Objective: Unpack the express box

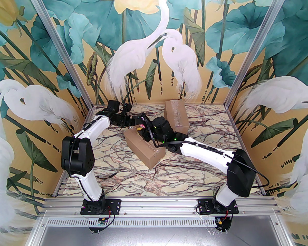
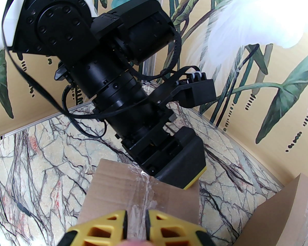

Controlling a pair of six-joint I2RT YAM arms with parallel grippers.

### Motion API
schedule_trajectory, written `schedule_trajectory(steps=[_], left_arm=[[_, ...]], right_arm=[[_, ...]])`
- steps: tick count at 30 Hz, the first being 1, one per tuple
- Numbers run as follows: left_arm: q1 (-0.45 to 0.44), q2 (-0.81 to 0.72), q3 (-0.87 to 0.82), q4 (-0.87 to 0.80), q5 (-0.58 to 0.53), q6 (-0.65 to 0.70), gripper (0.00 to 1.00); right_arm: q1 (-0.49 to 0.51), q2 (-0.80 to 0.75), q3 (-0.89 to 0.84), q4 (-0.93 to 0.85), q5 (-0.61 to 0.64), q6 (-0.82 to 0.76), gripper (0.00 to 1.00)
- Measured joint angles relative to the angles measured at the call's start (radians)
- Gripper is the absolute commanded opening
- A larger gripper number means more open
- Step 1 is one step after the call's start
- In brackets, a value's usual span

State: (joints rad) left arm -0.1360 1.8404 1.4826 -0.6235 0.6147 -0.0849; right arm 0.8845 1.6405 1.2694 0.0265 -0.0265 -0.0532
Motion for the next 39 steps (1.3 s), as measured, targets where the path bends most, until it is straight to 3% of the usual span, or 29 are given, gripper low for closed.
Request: schedule_trajectory(steps=[30, 36, 39], left_arm=[[-0.022, 0.008, -0.008, -0.002, 0.057, 0.038, 0.72], [-0.021, 0.048, 0.069, -0.041, 0.018, 0.053, 0.78], [-0.012, 0.074, 0.114, -0.052, -0.065, 0.059, 0.85]], right_arm=[[0.0, -0.154, -0.156, 0.029, 0.072, 0.049, 0.0], [0.001, -0.148, -0.151, 0.032, 0.08, 0.05, 0.0], [0.009, -0.122, -0.125, 0.017, 0.074, 0.053, 0.0]])
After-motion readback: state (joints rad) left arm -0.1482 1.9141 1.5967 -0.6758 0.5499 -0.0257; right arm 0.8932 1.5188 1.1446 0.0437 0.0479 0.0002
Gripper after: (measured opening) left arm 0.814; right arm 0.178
